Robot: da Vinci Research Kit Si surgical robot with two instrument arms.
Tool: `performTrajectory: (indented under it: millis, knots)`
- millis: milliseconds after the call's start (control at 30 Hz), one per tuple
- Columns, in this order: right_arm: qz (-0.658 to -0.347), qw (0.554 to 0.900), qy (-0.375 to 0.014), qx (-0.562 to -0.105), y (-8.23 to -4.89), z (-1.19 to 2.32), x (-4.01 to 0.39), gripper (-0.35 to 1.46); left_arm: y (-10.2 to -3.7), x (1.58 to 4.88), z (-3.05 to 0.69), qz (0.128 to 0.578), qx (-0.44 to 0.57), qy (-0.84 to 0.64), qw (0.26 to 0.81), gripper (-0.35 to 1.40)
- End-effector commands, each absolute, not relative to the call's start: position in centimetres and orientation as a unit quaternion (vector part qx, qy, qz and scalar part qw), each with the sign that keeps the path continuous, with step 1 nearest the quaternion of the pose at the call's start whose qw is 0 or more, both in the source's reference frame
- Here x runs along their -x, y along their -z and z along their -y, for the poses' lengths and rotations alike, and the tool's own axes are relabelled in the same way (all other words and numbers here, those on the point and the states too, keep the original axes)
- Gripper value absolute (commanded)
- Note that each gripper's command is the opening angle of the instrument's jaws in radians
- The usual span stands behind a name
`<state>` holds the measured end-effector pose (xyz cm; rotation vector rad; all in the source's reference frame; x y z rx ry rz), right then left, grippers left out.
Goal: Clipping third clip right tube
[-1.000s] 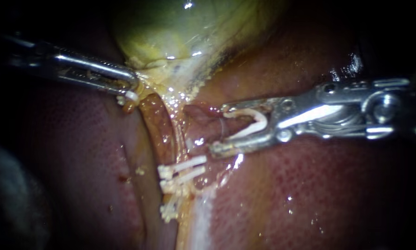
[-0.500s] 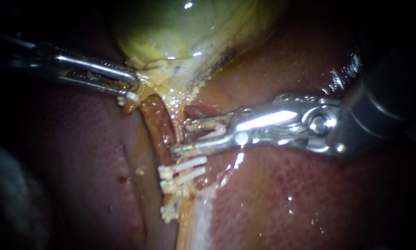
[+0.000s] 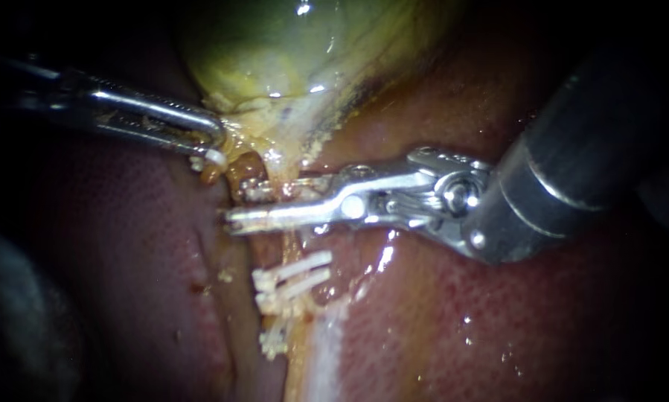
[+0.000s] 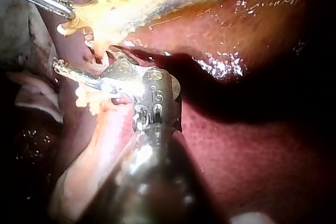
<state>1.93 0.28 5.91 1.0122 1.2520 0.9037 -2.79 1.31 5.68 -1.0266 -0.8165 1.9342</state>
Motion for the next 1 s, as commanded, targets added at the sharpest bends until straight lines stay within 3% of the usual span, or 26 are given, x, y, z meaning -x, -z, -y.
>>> performTrajectory:
  millis: [33,533,667,867,933,1000]
  knots:
    - [-0.543,0.600,-0.390,-0.438,-5.88,-0.30,-1.92,0.46,-5.68,2.79,-1.31,0.321,0.404,-0.762,0.392,-0.35]
    - [-0.553,0.580,-0.403,-0.441,-5.56,-0.52,-1.92,0.38,-5.69,2.80,-1.30,0.322,0.404,-0.762,0.391,-0.35]
    - [-0.556,0.578,-0.414,-0.430,-5.56,-0.52,-1.87,0.24,-5.69,2.80,-1.30,0.322,0.404,-0.762,0.391,-0.35]
    - [-0.557,0.578,-0.418,-0.427,-5.56,-0.54,-1.79,-0.12,-5.70,2.80,-1.30,0.322,0.404,-0.762,0.391,-0.35]
    - [-0.552,0.574,-0.422,-0.433,-5.56,-0.53,-1.77,-0.32,-5.70,2.80,-1.30,0.322,0.404,-0.762,0.391,-0.35]
    - [-0.549,0.570,-0.428,-0.437,-5.54,-0.53,-1.73,-0.35,-5.70,2.80,-1.30,0.322,0.404,-0.762,0.391,-0.35]
